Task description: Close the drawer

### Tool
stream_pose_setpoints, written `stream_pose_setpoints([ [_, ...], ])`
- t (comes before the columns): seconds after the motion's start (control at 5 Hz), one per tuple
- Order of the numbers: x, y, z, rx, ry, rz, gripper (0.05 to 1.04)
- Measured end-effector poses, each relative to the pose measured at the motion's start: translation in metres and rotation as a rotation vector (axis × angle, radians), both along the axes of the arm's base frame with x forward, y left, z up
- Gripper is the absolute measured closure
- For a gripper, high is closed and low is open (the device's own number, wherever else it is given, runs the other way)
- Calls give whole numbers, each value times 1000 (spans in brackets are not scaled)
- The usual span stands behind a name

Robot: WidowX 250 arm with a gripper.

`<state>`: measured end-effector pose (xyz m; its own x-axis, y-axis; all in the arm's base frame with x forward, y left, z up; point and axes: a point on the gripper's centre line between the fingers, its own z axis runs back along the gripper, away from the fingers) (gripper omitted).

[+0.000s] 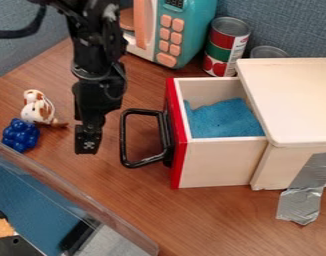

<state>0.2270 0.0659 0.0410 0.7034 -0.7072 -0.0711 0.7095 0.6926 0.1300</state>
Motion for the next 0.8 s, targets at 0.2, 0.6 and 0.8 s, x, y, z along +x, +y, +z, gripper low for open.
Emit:
stream_pose_setpoints([
  [0.2, 6, -11, -3, -10, 2, -4, 83],
  [0.6, 13, -52, -5, -42, -14, -55, 83],
  [0.8, 23, -61, -4, -79, -85, -33, 83],
])
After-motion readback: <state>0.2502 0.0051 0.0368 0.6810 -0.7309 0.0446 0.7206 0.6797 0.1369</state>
